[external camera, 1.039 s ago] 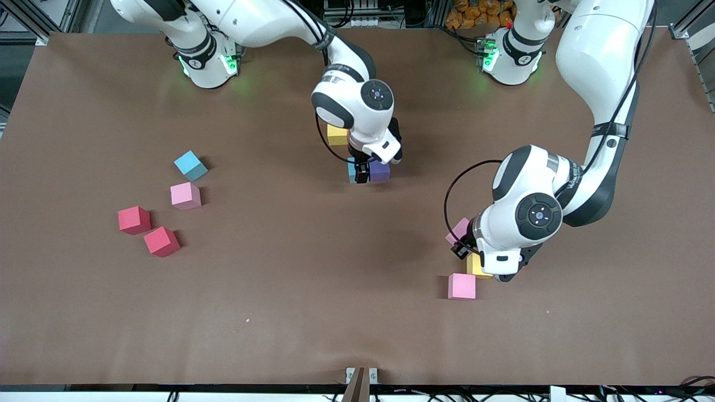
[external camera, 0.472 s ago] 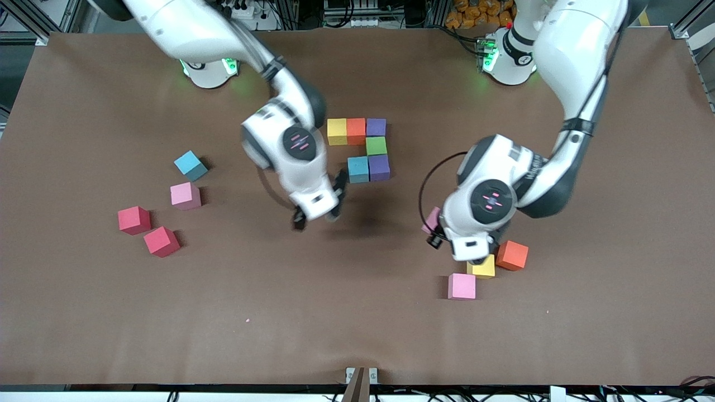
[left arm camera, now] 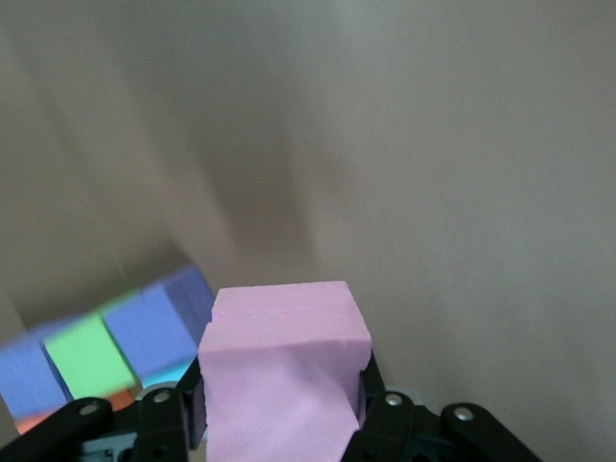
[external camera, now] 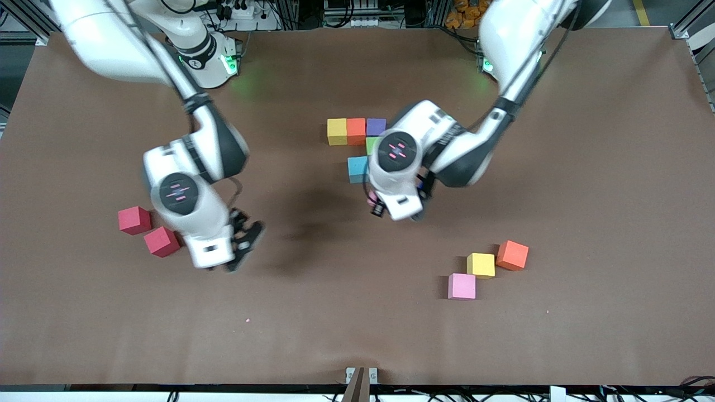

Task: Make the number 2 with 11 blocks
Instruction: 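Place pink below cyan with the left gripper while the right gripper reaches red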

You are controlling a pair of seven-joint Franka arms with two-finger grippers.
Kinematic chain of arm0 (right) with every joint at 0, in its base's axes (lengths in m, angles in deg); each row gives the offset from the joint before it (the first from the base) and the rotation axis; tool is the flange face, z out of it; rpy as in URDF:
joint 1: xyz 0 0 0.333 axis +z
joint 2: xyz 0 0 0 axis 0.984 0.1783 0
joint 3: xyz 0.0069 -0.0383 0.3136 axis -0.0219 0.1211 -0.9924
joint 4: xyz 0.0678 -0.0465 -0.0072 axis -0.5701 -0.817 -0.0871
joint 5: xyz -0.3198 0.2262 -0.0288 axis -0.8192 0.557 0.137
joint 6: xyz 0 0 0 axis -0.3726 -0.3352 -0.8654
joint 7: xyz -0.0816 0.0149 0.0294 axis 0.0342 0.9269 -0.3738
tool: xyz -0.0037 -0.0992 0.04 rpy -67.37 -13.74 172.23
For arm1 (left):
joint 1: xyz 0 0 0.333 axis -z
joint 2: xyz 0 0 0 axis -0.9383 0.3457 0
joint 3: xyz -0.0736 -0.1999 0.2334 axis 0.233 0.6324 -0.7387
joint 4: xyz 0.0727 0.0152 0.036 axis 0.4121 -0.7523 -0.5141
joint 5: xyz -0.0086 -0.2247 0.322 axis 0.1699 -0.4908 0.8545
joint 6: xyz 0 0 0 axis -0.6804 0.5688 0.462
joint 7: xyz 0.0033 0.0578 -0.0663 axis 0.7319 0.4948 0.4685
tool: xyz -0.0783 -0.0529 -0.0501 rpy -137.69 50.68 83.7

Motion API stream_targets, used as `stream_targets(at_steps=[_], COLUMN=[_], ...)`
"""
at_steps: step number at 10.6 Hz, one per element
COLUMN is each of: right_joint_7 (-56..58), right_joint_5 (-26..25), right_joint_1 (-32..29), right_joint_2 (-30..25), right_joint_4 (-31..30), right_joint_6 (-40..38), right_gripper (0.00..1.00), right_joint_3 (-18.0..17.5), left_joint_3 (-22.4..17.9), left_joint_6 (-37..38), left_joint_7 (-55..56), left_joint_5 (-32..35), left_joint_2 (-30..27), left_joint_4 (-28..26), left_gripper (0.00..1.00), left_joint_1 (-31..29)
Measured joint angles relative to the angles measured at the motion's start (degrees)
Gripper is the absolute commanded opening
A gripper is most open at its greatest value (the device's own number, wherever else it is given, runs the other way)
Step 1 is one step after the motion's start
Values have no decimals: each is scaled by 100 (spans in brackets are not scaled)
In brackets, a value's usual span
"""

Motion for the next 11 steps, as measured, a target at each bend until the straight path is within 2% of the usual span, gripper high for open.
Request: stream_targets(at_steps=[4, 7, 11], right_joint_7=[55, 22, -14], right_joint_5=[2, 5, 3], right_joint_1=[-1032, -1110, -1195], right_joint_2=[-207, -187, -64], right_joint_4=[10, -21, -46], right_joint_6=[-138, -129, 15], right_gripper=[100, 100, 100], right_joint_3=[-7, -23, -4], left_joint_3=[1, 3, -4], left_joint_6=[-700, -1042, -1477], left_joint_7=[1973, 2843, 3418], left_joint_5=[-1, -1, -1], left_joint_2=[193, 303, 634], left_joint_4=[1, 0, -23], left_gripper=[40, 39, 40], left_joint_1=[527, 939, 1319])
